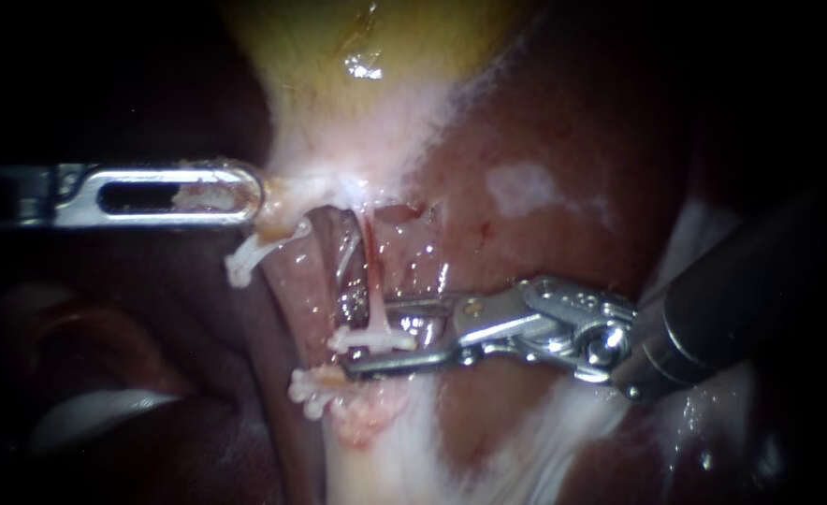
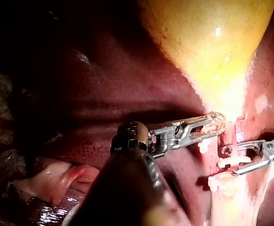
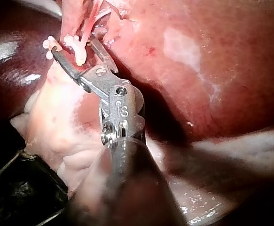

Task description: Going back first clip right tube

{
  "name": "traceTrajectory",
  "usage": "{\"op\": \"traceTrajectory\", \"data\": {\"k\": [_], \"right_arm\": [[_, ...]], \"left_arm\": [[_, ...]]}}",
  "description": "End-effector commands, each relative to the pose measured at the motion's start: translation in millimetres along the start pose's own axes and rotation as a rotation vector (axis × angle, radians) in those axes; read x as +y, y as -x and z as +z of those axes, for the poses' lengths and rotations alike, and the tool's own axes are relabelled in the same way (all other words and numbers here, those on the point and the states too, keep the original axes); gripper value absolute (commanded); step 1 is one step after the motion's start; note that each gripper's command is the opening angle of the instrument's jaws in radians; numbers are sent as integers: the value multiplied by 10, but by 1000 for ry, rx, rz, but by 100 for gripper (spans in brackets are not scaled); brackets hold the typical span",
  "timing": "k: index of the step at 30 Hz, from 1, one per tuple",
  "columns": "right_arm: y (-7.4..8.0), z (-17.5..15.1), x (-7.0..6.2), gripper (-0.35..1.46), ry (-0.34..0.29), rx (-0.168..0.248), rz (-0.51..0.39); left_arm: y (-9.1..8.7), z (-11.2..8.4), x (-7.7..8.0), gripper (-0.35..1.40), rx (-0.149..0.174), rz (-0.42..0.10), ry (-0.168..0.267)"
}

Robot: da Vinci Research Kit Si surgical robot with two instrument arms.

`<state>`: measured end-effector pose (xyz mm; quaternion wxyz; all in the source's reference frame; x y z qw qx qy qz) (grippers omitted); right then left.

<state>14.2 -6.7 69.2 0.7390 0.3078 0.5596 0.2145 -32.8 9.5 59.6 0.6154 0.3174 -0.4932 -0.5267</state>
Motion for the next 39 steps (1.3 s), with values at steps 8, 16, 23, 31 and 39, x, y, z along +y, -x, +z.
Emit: {"op": "traceTrajectory", "data": {"k": [8,16,23,31,39], "right_arm": [[-2,-21,-2,50,-9,-5,-82],[-33,-84,-9,50,-7,-8,-192],[-56,-133,-19,50,4,-15,-291],[-58,-154,-22,50,8,-18,-307],[-56,-157,-24,50,6,-18,-308]], "left_arm": [[-2,1,2,-35,0,1,0],[-2,1,3,-35,0,2,0],[-2,2,5,-35,0,2,0],[-3,7,16,-35,-3,5,-2],[-11,32,47,-35,14,17,24]]}}
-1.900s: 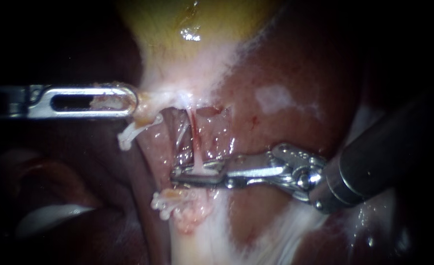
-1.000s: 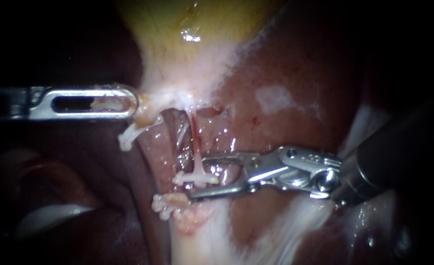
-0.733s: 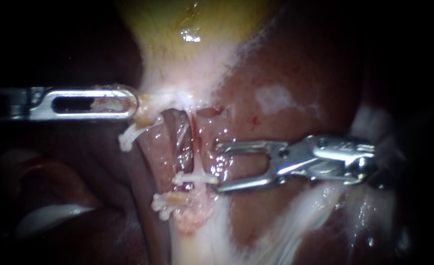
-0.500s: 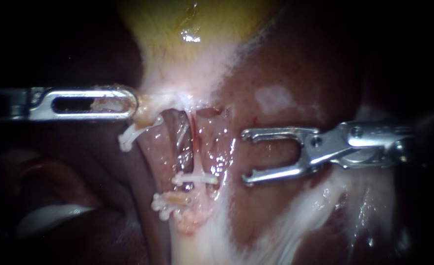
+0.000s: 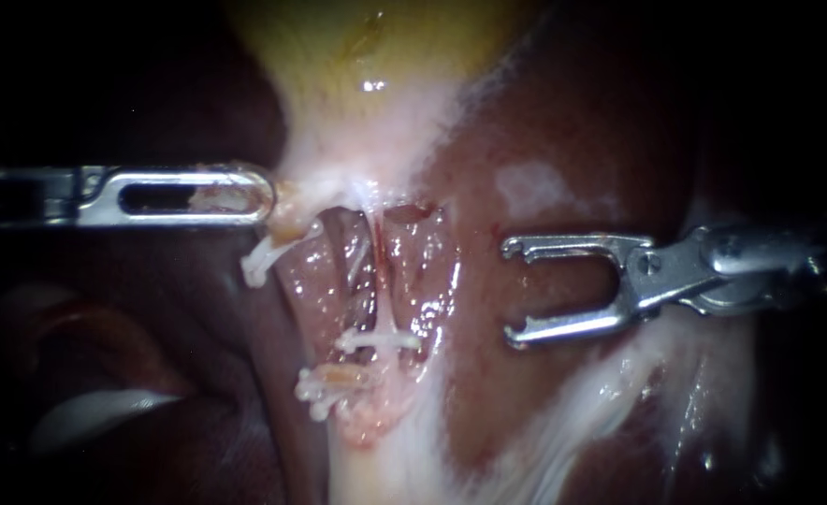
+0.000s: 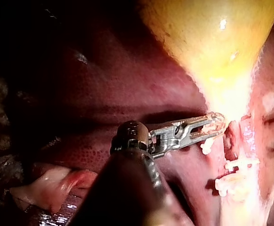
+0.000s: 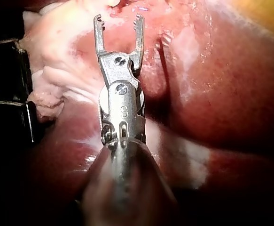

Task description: Going back first clip right tube

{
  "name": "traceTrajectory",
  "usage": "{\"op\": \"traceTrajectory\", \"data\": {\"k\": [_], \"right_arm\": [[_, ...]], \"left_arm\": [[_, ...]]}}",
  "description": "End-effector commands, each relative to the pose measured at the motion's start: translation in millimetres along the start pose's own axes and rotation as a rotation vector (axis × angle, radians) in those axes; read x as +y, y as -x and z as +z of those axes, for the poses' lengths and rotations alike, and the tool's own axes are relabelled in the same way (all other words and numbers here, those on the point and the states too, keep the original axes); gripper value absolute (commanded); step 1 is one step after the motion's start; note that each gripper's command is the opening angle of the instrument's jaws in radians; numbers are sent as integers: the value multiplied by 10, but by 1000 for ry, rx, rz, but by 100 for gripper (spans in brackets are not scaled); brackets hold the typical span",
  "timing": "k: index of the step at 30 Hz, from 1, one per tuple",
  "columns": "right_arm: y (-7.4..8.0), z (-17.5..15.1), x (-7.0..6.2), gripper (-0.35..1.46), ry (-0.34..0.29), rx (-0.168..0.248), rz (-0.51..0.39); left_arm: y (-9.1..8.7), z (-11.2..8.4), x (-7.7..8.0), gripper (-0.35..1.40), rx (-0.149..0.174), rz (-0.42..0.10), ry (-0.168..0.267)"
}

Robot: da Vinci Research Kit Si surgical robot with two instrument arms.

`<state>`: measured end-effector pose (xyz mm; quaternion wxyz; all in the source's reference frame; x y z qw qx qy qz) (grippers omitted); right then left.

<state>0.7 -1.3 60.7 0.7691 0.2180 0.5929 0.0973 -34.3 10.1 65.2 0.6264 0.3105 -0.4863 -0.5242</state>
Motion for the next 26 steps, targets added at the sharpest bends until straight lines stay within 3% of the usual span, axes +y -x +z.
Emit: {"op": "traceTrajectory", "data": {"k": [1,6,12,26], "right_arm": [[0,-1,0,50,-1,0,0],[1,-2,-1,50,-2,0,-1],[0,-3,-3,50,-2,0,-1],[-1,-2,-4,50,-2,0,0]], "left_arm": [[-2,5,4,-35,3,2,8],[-7,34,23,-35,15,10,21],[-8,59,33,-35,28,13,19],[-8,63,34,-35,31,13,19]]}}
